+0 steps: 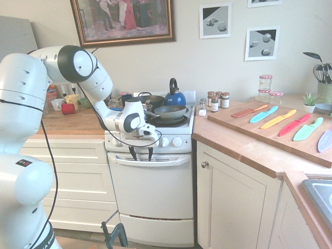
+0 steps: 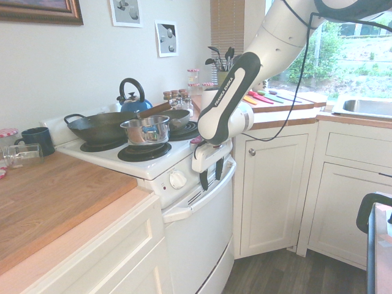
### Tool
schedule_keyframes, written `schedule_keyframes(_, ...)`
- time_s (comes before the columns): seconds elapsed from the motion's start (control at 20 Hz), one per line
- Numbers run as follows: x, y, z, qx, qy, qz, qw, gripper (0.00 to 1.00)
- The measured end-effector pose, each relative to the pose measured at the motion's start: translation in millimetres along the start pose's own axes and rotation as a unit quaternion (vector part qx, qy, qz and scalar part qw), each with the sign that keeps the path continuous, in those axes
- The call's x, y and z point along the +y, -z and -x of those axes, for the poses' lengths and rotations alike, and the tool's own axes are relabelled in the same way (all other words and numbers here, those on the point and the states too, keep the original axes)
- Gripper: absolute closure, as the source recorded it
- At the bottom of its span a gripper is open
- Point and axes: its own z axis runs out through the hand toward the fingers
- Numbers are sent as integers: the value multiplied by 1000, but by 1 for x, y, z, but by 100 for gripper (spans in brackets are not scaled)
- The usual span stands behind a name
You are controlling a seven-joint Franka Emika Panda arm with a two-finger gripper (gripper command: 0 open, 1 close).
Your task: Open the oven
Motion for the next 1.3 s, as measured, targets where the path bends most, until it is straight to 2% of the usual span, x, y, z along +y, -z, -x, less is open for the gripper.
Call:
schedule_keyframes(0.35,46,2,-22,-11,54,-20,998,0)
schedule_keyframes(0.5,99,3,-23,-20,84,-10,996,0)
schedule_keyframes(0.6,143,-11,-6,-53,99,12,994,0)
schedule_keyframes(0.7,180,-26,9,-86,97,41,991,0)
schedule_keyframes(0.95,266,-66,36,-125,77,94,985,0)
schedule_keyframes(1.15,334,-95,64,-141,49,111,982,0)
schedule_keyframes(1.3,361,-88,59,-132,23,112,985,0)
